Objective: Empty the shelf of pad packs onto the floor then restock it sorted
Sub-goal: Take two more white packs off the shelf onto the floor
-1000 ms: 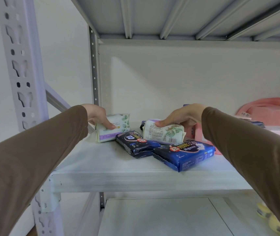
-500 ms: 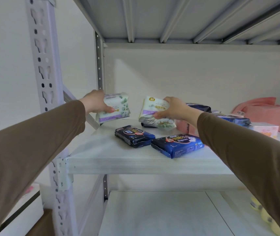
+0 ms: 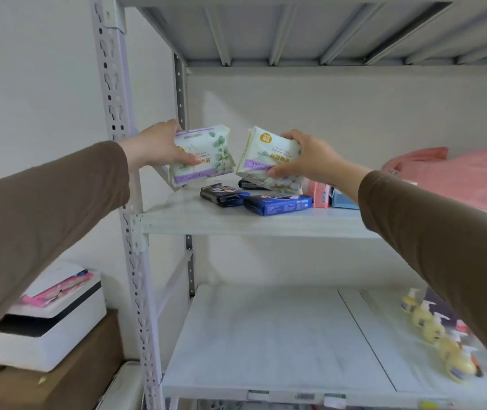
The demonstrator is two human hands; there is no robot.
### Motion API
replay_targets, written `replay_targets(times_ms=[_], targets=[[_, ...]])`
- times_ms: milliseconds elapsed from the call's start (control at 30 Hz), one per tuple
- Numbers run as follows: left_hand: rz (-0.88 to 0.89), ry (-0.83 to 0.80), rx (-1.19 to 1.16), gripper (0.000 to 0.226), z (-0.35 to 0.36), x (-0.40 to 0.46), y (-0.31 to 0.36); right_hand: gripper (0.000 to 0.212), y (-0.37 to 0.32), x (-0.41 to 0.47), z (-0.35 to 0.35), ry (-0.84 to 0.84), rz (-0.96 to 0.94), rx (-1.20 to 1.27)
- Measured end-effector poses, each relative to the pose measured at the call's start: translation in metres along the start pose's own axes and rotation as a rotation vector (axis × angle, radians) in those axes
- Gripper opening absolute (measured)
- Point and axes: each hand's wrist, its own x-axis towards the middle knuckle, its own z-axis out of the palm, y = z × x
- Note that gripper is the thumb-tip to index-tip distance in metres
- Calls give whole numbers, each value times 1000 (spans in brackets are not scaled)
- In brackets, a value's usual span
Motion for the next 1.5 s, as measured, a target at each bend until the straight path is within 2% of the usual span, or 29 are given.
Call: replay_targets(times_ms=[133,267,500,700,1067,1133,1233,1300,1500], targets=[[-12,-86,-28,67,-6,-60,20,59,-8,-53,-8,-91,67,-54],[-28,-181,-39,65,1,-108,23,70,-8,-103,-1,-160,130,-99],[-63,-319,-81,63,43,-168,-5,62,2,-168,45,-376,178,-114],[-107,-453,-89,66,96,-207,-69,44,17,-208,113,-522,199,-17],[-187,-575,-129,74,204,-301,-194,81,20,-277,262,-676,339,-128],[-193,-592,-123,78,229,-318,-214,73,27,-292,290,-690,370,-102],[-212,-641,-103,87,270,-345,-242,50,41,-315,330,-694,406,-78],[-232,-677,-92,91,297,-363,-259,46,54,-330,357,-714,429,-65],[-315,-748,-59,81,380,-413,-297,66,115,-379,437,-828,541,24]])
